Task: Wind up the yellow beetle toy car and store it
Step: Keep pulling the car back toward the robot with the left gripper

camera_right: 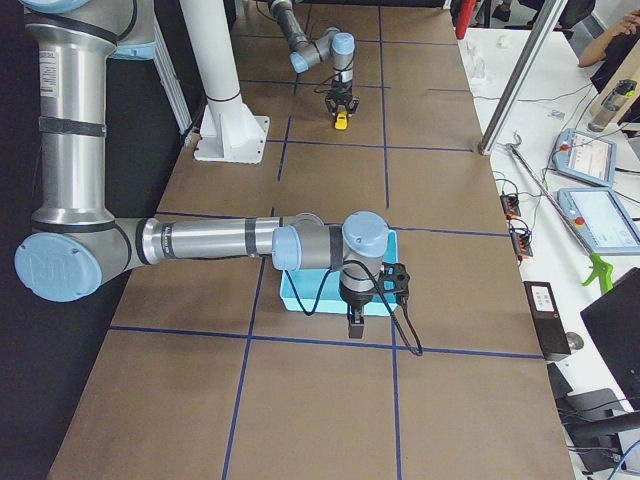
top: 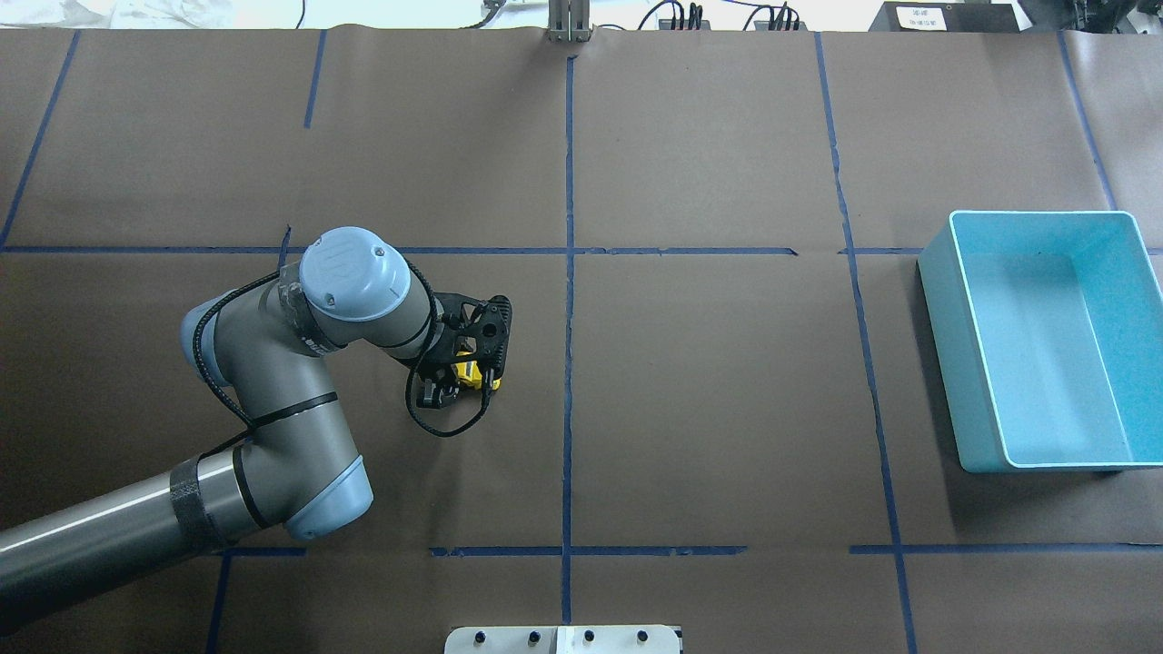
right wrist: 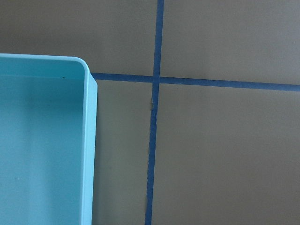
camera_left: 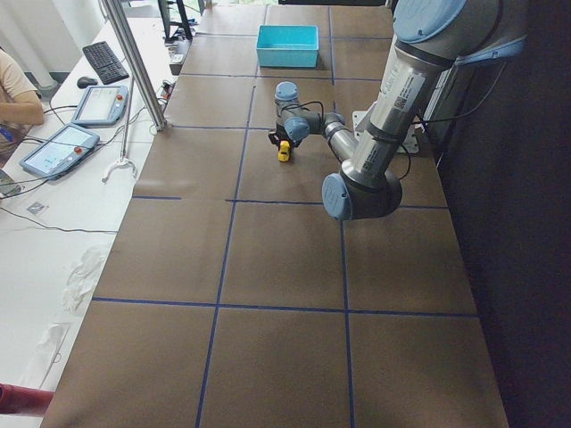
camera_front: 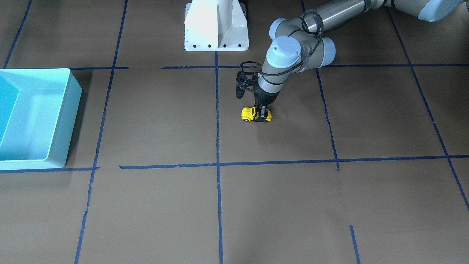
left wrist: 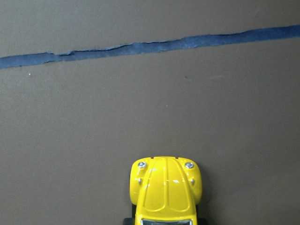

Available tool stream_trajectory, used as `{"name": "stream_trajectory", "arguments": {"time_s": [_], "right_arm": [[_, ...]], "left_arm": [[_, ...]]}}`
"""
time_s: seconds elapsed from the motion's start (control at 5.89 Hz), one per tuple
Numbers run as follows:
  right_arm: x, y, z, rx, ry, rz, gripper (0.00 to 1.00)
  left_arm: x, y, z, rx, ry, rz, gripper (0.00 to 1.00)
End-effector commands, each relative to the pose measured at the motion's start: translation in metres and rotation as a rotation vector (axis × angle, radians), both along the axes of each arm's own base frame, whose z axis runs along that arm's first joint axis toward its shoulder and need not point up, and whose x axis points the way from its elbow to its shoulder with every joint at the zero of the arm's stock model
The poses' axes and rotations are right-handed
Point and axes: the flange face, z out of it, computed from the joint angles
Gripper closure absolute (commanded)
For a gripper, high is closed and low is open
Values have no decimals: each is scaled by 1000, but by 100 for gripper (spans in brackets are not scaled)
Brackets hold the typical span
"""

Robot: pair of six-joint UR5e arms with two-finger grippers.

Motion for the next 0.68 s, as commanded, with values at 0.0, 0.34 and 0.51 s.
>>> {"name": "stream_trajectory", "arguments": {"time_s": [0.0, 0.34, 0.51], "right_arm": [[0, 0, 0, 0, 0, 0, 0], [0, 0, 0, 0, 0, 0, 0], [0, 0, 1, -2, 0, 0, 0]], "left_arm": [[-1, 1, 2, -2, -2, 0, 64], [-1, 1, 1, -1, -1, 0, 19], [-2, 2, -1, -2, 1, 2, 0]]}}
